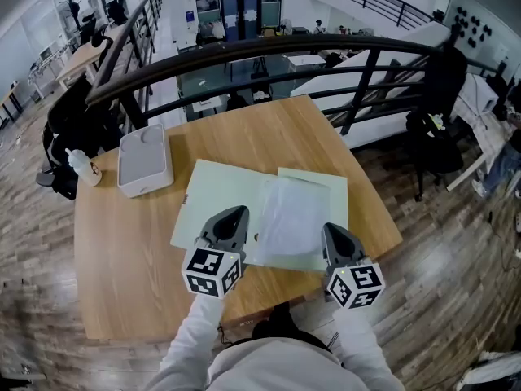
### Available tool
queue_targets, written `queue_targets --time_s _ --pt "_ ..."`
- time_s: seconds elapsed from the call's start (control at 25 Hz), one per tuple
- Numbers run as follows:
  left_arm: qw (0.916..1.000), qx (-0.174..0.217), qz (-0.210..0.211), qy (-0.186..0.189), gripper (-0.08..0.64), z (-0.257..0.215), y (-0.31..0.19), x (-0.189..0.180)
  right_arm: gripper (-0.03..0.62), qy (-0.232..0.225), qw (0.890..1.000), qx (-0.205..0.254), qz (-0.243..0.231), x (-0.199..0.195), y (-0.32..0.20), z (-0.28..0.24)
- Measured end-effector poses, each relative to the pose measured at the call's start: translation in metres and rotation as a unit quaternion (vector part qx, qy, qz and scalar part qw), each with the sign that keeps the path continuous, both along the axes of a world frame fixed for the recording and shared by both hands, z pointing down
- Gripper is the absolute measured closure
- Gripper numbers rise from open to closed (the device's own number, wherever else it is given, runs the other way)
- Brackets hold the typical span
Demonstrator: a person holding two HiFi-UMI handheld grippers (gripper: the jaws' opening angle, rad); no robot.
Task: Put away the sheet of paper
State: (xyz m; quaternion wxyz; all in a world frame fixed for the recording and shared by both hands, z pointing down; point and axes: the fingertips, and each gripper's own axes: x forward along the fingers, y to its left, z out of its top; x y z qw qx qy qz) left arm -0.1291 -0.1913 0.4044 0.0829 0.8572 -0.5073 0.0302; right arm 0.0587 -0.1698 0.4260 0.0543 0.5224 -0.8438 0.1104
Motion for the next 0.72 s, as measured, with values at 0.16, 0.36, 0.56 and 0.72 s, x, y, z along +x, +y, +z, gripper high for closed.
queue_targets --time_s 0.16,0.36,0.56,0.72 --pt "1.0000 -0.002 0.002 -0.001 0.541 0.003 0.000 -0.004 0.566 0.002 1.000 -0.001 0.004 -0.001 0.001 0.002" --pt "1.0000 -0.002 0.003 0.005 0.542 0.000 0.001 -0.006 0.566 0.002 1.000 -0.002 0.009 0.001 0.003 0.003" --pt "0.9999 0.002 0.006 0.015 0.542 0.000 -0.002 -0.005 0.566 0.006 1.000 0.002 0.009 0.002 -0.001 0.003" --pt "0.9999 0.003 0.003 0.016 0.543 0.001 -0.010 -0.005 0.566 0.007 1.000 0.008 0.007 0.002 -0.011 0.001"
